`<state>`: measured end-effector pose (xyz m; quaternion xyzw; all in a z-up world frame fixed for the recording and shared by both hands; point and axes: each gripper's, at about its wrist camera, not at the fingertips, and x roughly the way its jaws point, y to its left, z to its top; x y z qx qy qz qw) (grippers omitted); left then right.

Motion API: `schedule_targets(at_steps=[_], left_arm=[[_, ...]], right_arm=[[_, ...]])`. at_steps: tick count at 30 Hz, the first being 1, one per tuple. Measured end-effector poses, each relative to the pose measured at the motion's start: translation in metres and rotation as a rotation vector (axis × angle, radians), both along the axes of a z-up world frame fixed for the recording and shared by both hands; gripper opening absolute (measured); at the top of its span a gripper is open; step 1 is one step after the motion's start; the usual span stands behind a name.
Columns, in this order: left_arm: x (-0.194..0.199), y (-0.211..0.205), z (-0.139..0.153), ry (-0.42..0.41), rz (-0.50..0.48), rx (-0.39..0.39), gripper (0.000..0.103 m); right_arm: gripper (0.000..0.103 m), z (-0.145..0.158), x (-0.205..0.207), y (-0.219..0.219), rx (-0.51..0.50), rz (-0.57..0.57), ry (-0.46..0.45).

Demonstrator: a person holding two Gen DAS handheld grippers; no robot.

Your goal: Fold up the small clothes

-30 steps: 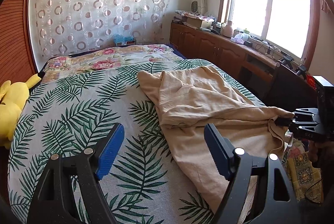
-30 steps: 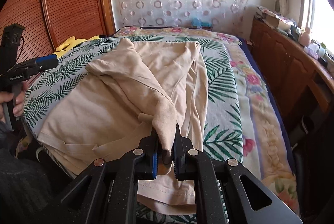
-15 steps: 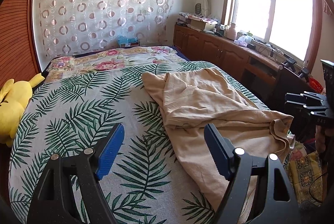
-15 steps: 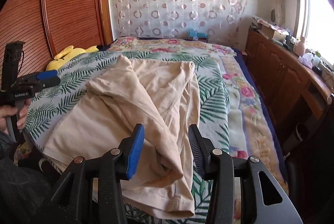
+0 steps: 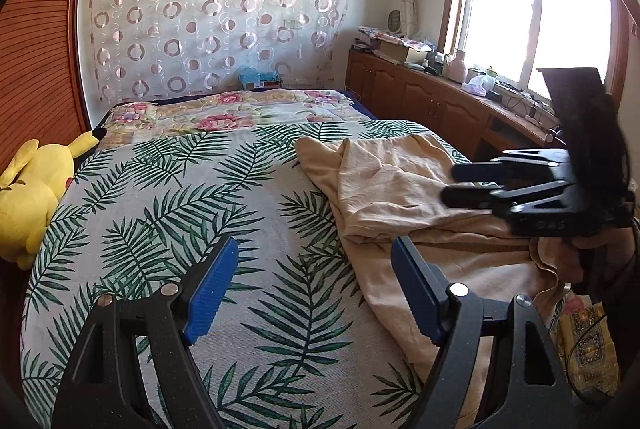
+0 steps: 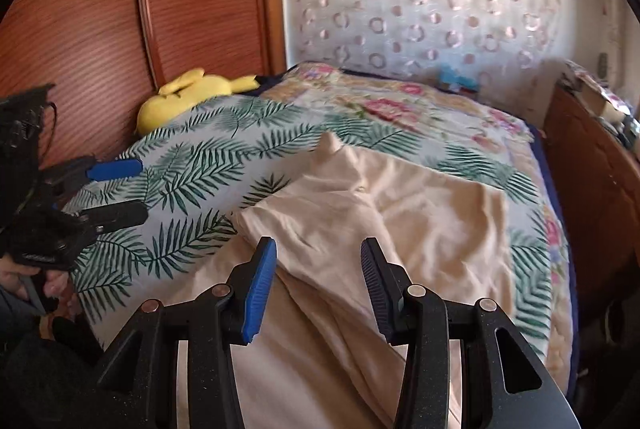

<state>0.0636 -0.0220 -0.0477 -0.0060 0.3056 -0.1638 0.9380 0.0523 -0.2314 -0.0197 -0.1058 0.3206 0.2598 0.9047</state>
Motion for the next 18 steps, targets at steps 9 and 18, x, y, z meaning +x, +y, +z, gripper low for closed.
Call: schedule_targets(at_steps=[9, 18], left_arm=[[0.0, 0.007, -0.006, 0.01, 0.015, -0.01, 0.079], [-0.001, 0.005, -0.01, 0.019, 0.004, -0.009, 0.079]], right_arm=[[0.046, -0.026, 0.04, 0.057, -0.066, 0.119, 0.103], [0.046, -0.045, 0.068, 0.071, -0.138, 0.106, 0.136]])
